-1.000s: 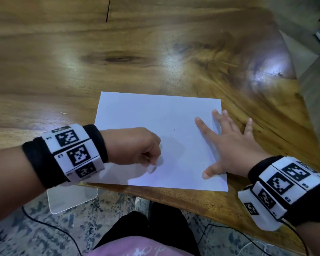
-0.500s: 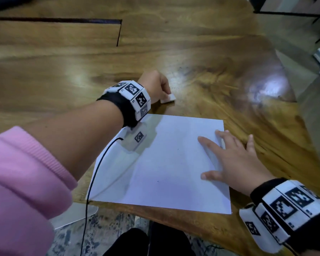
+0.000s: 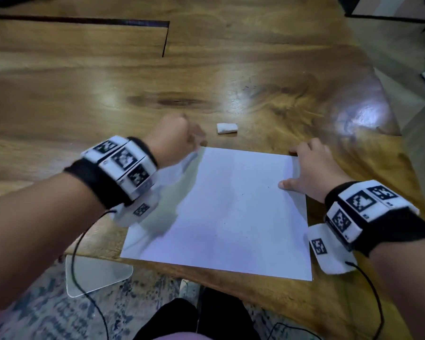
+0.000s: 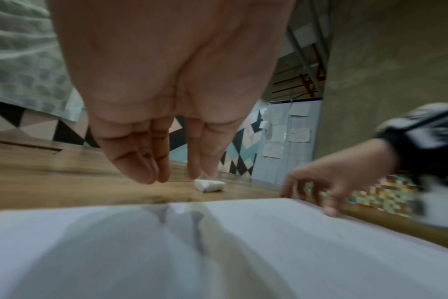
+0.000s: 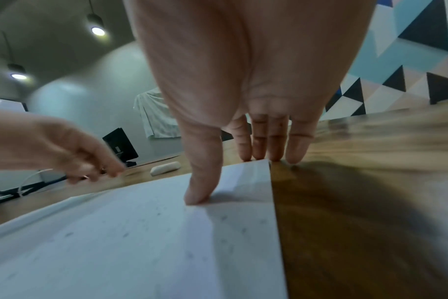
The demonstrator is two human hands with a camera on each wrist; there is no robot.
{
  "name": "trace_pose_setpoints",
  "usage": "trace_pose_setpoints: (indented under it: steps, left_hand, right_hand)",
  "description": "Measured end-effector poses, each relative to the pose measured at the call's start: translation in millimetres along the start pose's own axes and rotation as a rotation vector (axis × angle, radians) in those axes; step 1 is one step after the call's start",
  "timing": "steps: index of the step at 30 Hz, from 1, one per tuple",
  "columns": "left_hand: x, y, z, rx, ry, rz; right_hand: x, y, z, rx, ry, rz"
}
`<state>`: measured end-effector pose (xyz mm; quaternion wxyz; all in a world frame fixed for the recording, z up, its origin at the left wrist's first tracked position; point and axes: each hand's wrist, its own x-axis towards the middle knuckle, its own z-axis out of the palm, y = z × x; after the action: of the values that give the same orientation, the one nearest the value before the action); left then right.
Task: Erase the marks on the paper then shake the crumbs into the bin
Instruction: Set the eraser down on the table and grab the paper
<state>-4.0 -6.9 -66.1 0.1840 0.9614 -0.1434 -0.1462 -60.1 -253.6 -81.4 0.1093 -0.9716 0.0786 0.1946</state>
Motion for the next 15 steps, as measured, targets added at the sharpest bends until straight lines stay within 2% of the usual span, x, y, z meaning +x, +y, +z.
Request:
trace_pose_setpoints:
  steps: [7, 11, 15]
  left_hand:
    - [-88.3, -42.4, 24.7, 0.066, -0.099, -0.03]
    - [-110.3, -53.5, 38.6, 0.119, -0.097, -0.016]
    - [-118.5, -56.6, 45.0, 0.123, -0.056, 0.03]
  right_hand:
    - [4.6, -3.8, -2.2, 0.015, -0.035, 0.028]
    - [2.1, -1.8, -0.7, 0.008, -0.078, 0.041]
    - [-7.3, 6.4, -1.9, 0.163, -0.074, 0.051]
